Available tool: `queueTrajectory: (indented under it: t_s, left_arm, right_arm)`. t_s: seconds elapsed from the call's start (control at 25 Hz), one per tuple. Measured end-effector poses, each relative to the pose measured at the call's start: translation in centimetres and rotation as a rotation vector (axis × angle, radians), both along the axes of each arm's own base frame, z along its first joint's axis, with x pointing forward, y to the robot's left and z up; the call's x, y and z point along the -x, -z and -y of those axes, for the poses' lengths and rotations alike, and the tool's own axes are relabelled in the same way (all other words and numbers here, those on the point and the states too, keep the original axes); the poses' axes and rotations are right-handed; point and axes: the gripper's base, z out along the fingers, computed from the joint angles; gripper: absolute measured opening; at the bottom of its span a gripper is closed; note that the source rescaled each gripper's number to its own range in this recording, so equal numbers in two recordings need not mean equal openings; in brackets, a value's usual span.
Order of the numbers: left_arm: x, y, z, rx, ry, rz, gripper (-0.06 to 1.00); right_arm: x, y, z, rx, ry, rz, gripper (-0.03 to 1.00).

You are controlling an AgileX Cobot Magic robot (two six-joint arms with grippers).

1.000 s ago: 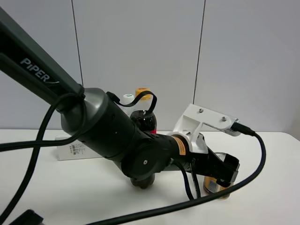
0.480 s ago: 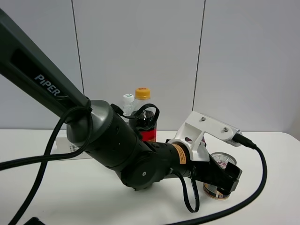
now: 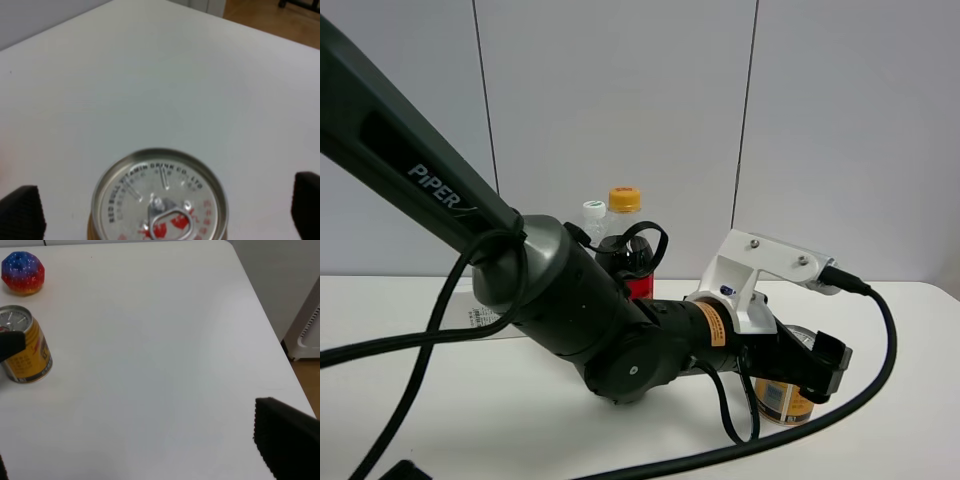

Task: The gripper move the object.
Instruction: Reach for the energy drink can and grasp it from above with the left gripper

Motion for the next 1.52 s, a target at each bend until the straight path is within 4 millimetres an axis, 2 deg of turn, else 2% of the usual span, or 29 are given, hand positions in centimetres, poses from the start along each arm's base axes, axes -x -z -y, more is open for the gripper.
queueTrajectory:
  t_s: [0.2, 0.44, 0.68, 1.04, 1.24, 1.52]
  left_arm:
    - [-0.6, 0.2, 1.1, 0.020, 0.001, -0.006, 1.00]
    - [-0.5, 0.4, 1.2, 0.014, 0.001, -0.016, 1.00]
    - [-0.5, 1.7, 1.2, -0.001, -0.001, -0.038, 1.00]
    - [-0.4, 1.7, 1.3, 0.024, 0.006, -0.073, 1.00]
    - [-0.4, 2.8, 1.2, 0.006, -0.004, -0.105, 1.00]
    - [-0.3, 2.5, 1.4, 0.047, 0.005, -0.087, 1.00]
  right_arm:
    - [0.0, 0.0, 0.0, 0.000, 0.000, 0.000, 1.00]
    - [0.0, 0.0, 0.0, 0.000, 0.000, 0.000, 1.00]
    - [0.0, 0.0, 0.0, 0.000, 0.000, 0.000, 1.00]
    - [0.0, 0.0, 0.0, 0.000, 0.000, 0.000, 1.00]
    - [0.0, 0.0, 0.0, 0.000, 0.000, 0.000, 1.00]
    - [0.0, 0.0, 0.0, 0.000, 0.000, 0.000, 1.00]
